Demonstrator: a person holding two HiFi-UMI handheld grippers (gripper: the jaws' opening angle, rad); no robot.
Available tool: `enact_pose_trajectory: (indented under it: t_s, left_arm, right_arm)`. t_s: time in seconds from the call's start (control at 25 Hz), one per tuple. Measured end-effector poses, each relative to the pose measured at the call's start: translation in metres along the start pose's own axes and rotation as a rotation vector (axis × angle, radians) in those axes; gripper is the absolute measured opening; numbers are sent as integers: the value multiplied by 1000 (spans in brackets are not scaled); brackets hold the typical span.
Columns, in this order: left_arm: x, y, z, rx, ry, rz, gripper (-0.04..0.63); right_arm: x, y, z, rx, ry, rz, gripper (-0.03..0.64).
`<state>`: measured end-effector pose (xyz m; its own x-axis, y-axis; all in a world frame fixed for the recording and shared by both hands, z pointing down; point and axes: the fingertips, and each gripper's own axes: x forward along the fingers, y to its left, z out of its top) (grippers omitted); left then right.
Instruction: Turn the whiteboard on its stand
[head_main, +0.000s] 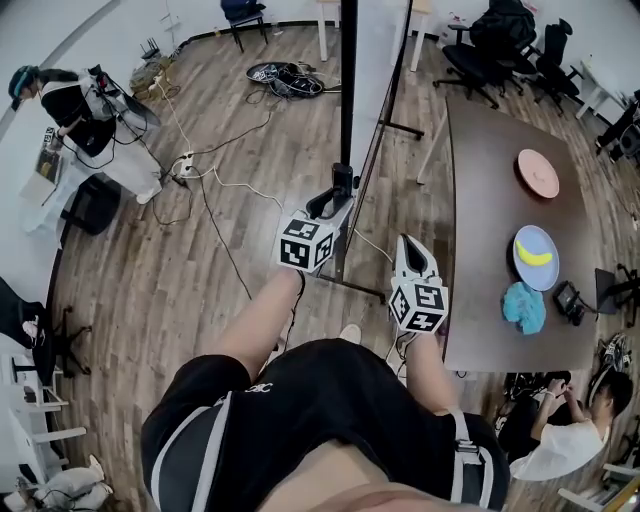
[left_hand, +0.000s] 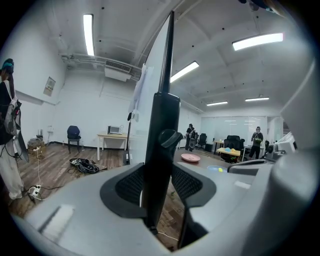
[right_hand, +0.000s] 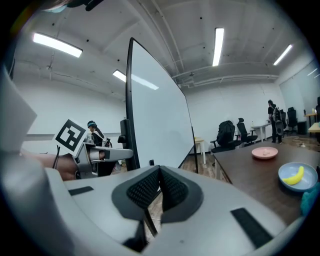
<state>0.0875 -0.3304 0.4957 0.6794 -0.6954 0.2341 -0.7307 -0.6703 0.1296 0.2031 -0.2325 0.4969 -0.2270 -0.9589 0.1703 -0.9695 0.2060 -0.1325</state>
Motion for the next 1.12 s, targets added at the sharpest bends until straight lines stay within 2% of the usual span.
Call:
enact_pose_trajectory:
  t_s: [0.2,0.36,0.56,0.88,1.12]
  left_arm:
    - [2,-5,-2,-18,-6,11,176]
    - [-1,-3,3,-20,0,10,175]
    - [-7,-3,4,-2,11,5,173]
    - [-14,4,3,34,24,5,170]
    - [-41,28,-3,25,12,18,170]
  right_arm:
    - [-37,-1,-9,-1,-3,-32,7]
    - [-70,18,-19,-1,10,-55,7]
    - [-95,20,-31,18,29,-95,7]
    - [-102,9,-7,24,-52,-155,8]
    - [-91,14,-11,14,-28,-125,6]
